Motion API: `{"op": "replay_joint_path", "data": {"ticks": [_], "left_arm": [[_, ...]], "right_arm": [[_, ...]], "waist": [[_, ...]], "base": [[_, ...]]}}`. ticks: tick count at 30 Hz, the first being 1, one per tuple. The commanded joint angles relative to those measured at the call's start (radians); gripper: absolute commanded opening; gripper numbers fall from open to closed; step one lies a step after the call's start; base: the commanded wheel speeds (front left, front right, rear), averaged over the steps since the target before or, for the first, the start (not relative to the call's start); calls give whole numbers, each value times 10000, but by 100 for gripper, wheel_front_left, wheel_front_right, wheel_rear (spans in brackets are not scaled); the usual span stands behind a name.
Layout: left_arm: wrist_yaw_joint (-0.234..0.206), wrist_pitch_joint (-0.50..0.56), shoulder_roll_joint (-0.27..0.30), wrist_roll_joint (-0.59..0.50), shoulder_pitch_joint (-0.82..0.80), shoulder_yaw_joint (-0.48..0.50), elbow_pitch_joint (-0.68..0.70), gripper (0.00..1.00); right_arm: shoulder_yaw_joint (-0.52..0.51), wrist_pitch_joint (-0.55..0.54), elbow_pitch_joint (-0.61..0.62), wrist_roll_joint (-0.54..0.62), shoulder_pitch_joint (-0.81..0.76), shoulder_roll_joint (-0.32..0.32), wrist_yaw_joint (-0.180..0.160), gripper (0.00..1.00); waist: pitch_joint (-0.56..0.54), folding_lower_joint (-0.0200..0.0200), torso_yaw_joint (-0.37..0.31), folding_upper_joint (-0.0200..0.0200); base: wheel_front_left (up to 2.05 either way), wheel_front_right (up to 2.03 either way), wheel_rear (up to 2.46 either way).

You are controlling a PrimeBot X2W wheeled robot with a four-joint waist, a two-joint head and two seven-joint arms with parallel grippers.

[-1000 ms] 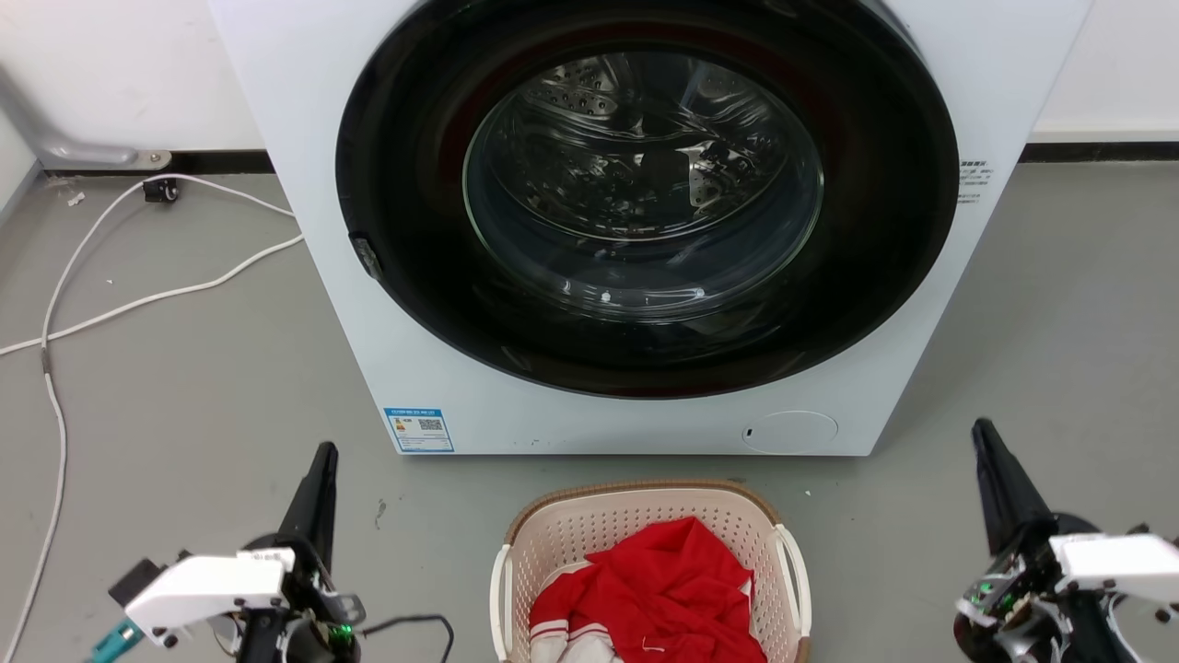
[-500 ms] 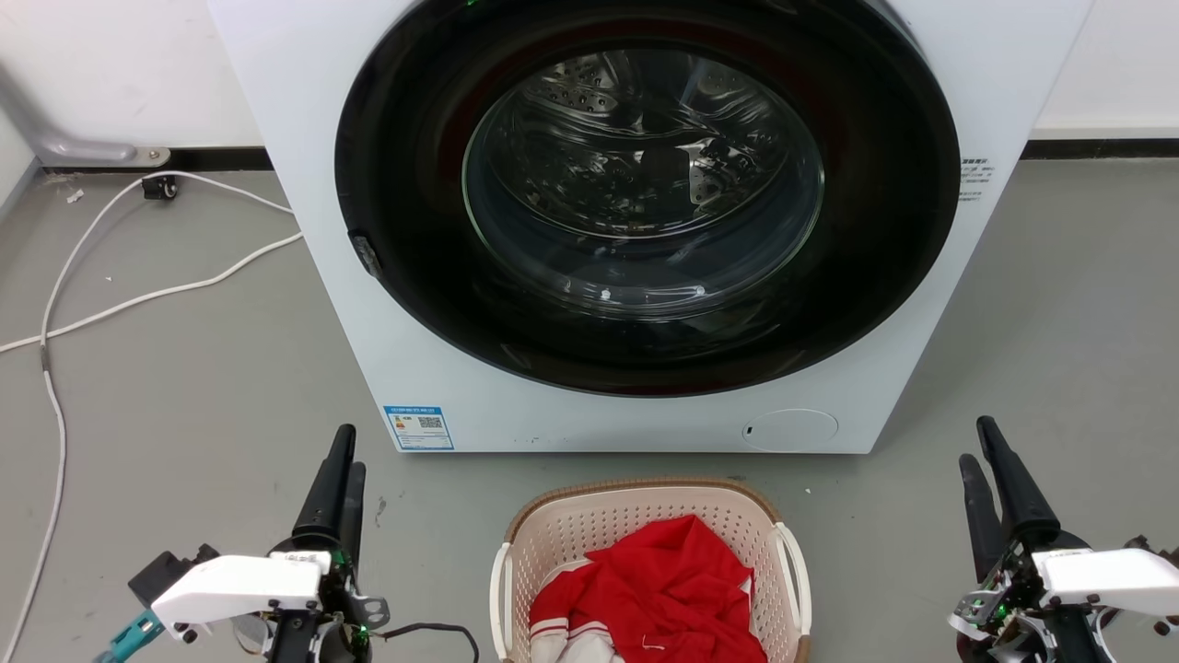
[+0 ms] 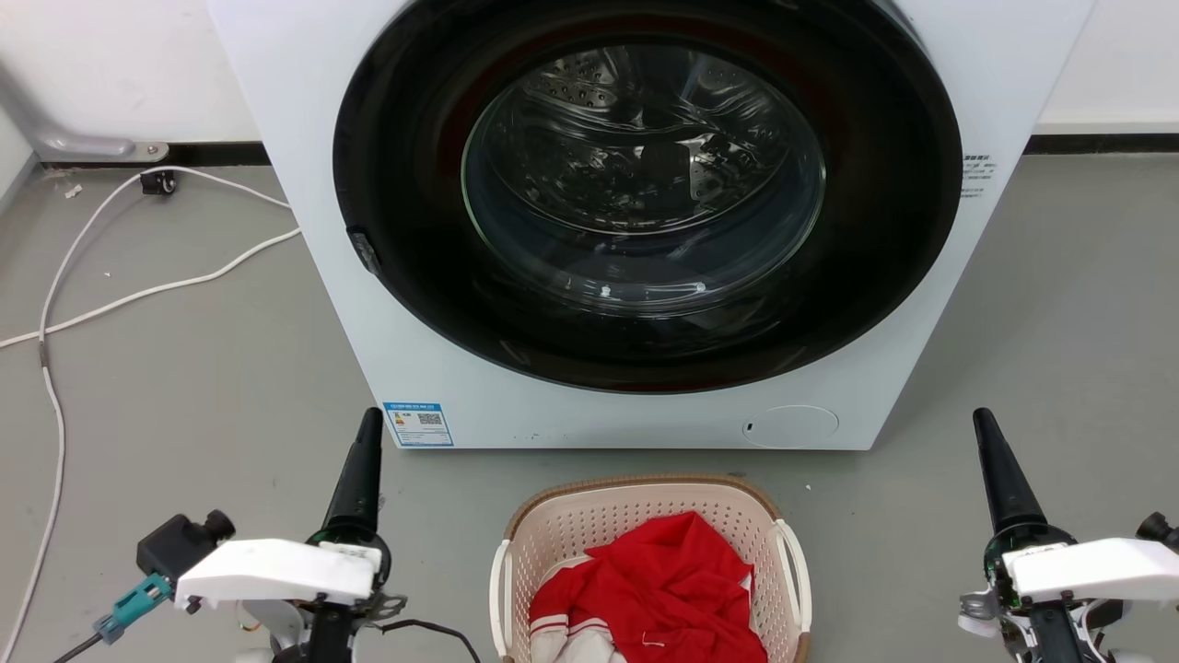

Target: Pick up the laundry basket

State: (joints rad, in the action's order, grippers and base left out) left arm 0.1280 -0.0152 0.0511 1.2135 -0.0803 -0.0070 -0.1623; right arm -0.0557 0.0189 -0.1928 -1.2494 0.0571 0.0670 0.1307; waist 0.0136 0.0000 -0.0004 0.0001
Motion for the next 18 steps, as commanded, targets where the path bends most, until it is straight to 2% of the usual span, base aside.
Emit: {"op": "replay_joint_path", "data": {"ticks": [1, 13, 18], "left_arm": [[3, -103, 26, -385, -161, -92, 223, 100], [-135, -533, 35, -3063, -83, -625, 332, 100], [-230, -704, 31, -4028, -45, -782, 365, 100]], "right_arm": [[-8, 91, 226, 417, 75, 38, 0, 100], [92, 374, 502, 3489, -49, -8, 0, 100], [89, 333, 676, 4335, -152, -68, 0, 100]], "waist": [[3, 0, 1, -1], [-6, 0, 13, -1], [-21, 0, 7, -1]], "base": [[0, 0, 0], [0, 0, 0], [0, 0, 0]]}}
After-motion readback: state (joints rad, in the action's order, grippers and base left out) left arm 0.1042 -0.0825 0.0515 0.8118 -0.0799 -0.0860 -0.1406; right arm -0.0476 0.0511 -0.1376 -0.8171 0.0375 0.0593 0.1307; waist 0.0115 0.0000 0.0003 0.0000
